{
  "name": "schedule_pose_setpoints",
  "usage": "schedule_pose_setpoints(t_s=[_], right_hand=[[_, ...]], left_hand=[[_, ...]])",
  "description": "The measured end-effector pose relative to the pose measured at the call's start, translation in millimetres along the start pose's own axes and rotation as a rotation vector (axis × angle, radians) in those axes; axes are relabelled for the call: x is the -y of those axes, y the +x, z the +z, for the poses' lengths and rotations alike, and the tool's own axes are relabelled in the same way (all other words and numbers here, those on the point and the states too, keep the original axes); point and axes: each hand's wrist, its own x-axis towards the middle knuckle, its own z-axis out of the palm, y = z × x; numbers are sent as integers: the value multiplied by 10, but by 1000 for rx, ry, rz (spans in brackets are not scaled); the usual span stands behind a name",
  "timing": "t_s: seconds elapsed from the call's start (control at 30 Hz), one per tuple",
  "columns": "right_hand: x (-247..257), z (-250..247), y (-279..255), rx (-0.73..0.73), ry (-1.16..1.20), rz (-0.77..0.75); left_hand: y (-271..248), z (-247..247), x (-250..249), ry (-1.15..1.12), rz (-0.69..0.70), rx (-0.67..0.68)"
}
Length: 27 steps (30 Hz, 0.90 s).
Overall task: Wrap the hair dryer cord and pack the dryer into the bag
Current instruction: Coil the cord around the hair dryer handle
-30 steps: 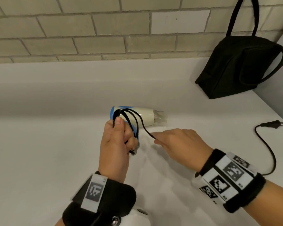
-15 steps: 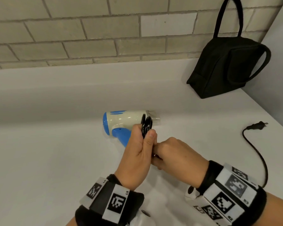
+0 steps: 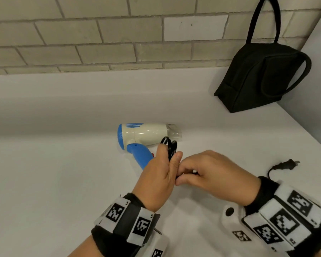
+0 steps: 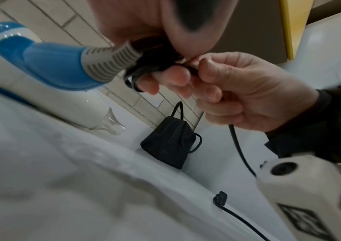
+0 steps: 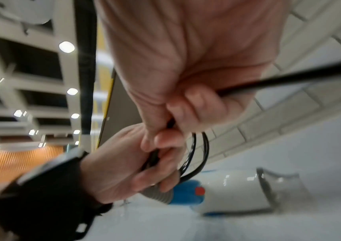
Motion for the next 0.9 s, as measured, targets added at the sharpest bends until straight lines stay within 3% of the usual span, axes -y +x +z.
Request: schedule_pose_setpoints(t_s=[0.13, 0.37, 0.7, 0.9], right_hand=[[-84, -176, 15, -196, -88, -25], [-277, -207, 286, -157, -327, -221], [-356, -196, 555, 9, 229, -48], [-408, -167, 547, 64, 375, 81]], left_hand=[[15, 29, 9, -109, -36, 17], [-54, 24, -21, -293, -81, 156], [29, -35, -48, -638, -342, 195], [25, -31, -2, -897, -409, 117]])
